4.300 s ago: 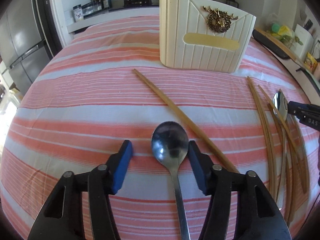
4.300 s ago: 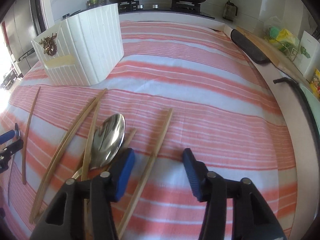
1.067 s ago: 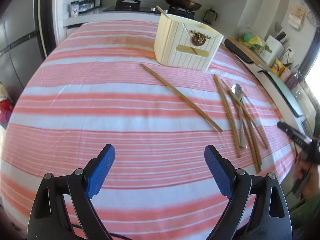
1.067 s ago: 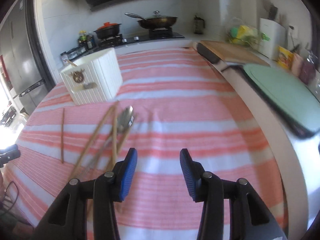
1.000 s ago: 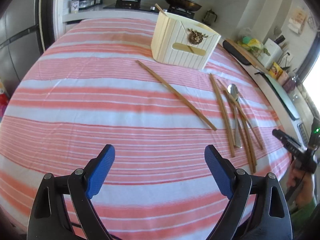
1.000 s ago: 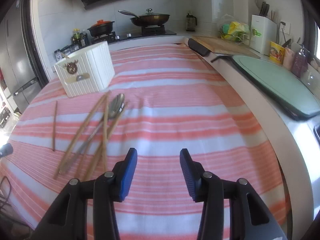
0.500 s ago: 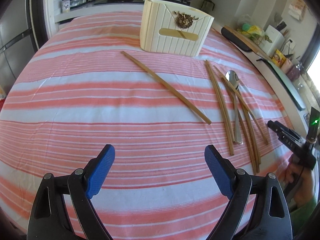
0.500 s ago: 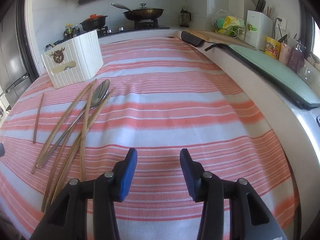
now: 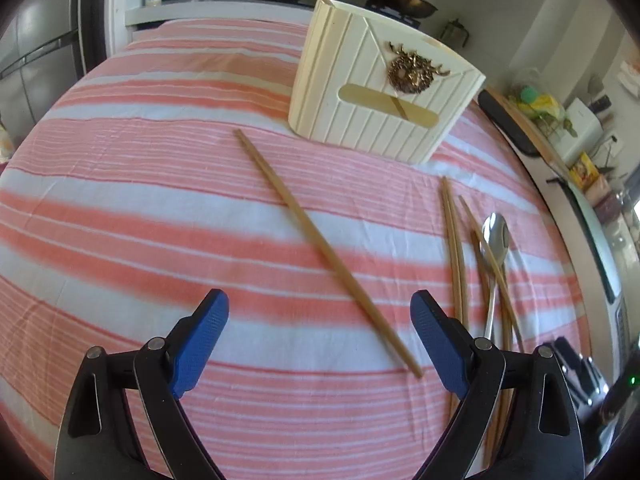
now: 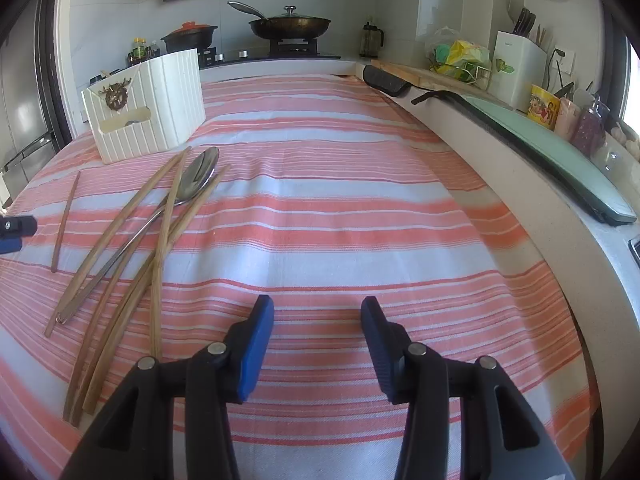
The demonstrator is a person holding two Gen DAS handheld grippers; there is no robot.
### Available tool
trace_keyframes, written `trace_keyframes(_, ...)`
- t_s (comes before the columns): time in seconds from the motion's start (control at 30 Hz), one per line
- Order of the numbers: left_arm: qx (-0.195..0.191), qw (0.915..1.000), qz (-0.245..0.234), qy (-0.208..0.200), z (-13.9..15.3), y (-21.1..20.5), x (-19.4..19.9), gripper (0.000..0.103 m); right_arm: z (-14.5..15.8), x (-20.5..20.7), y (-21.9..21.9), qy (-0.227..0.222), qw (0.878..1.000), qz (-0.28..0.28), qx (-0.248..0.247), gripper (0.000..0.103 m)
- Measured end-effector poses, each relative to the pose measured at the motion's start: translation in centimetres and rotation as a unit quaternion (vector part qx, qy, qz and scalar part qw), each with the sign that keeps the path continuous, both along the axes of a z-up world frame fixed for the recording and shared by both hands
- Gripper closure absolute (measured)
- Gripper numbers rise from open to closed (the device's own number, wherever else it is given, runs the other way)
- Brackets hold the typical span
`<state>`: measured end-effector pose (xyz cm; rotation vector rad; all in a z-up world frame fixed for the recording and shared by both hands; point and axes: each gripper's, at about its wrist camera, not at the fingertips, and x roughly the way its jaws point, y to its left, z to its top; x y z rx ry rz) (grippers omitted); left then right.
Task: Organize utensils
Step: 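Move both tools back toward the remaining chopsticks and spoon, then grasp a wooden chopstick with the right tool while the left tool grasps another chopstick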
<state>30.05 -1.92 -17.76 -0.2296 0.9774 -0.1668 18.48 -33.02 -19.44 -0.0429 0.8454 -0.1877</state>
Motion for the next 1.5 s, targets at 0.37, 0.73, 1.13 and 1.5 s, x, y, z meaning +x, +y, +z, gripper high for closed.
trace_keyframes(0.37,0.132,0.9907,-0.028,-0.022,-2.6,-3.2,0.3,0.004,0.6,0.3,-0.9,0.014,0.999,0.002,0.031,0.056)
trace_keyframes(0.73,0.134,0.9907,-0.022,-0.014,-2.7,2.0,-1.9,0.002,2.5,6.2,6.1,0.039,0.986,0.149,0.059,0.062)
trace_keyframes(1.13,0.129,0.9911,-0.021,-0.024,-2.7,2.9,-2.5,0.001,2.4,6.0,4.4,0.046,0.992,0.109,0.046,0.096)
trace_keyframes(1.5,0.123,0.9912,-0.044,-0.017,-2.6,3.1,-2.6,0.001,1.2,2.6,-1.5,0.075,0.996,0.051,-0.006,0.059)
